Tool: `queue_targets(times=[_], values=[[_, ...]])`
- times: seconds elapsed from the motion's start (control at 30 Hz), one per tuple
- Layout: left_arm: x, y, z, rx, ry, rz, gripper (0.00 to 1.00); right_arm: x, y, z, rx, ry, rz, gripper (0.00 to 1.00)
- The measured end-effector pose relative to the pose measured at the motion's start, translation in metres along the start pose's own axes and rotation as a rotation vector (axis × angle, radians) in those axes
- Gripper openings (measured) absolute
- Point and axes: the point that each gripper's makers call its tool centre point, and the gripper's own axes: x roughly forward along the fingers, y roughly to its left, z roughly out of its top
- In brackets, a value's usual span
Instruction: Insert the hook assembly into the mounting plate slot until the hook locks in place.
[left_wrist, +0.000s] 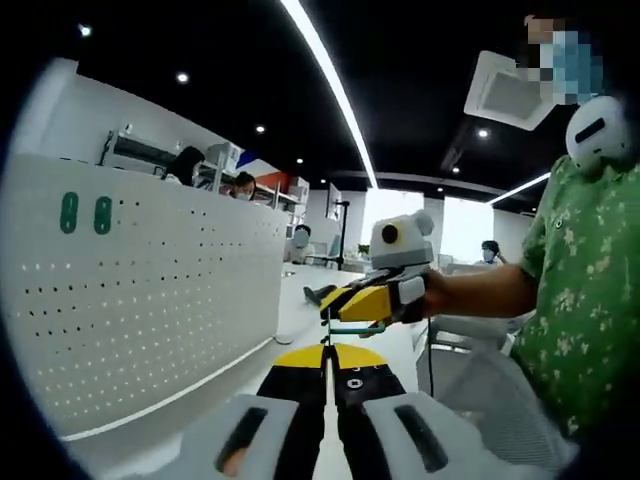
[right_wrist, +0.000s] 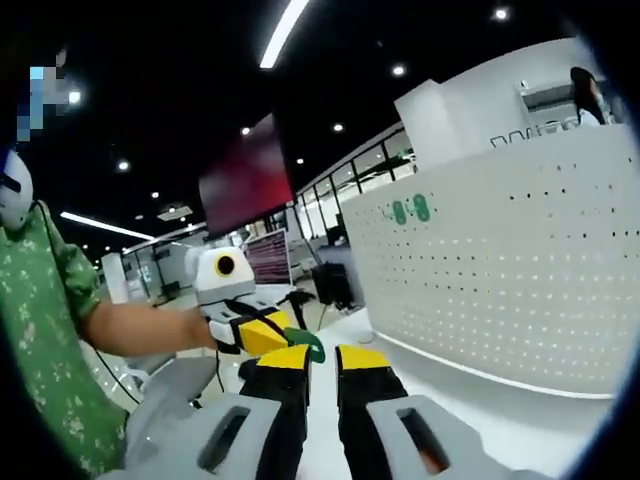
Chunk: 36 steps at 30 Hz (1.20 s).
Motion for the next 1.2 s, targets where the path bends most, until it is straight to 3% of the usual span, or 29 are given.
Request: queue_targets(times=[0.13,0.53,0.97,1.2], values=[[-0.001,-0.003,0.005,-0.038,-0.042,-0.021,0.02,0.001,0.006,-0.001,0.023,0.002,0.033,0.06],[0.0,-0.006,0.012,-0.082,-0.097,-0.046,0.02,0.003,0.012,0.005,0.076,-0.024,0.076,0.03],[0.004,0.0,0.002,-0.08,-0.058,0.0,0.04,0.002,0.013,0.004,0.124,-0.01,0.086,0.0],[0.006,0.005,-0.002,0.048,0.001,0.066,0.06,0.002,0.006,0.002,0.144,0.008,0.063,0.0]])
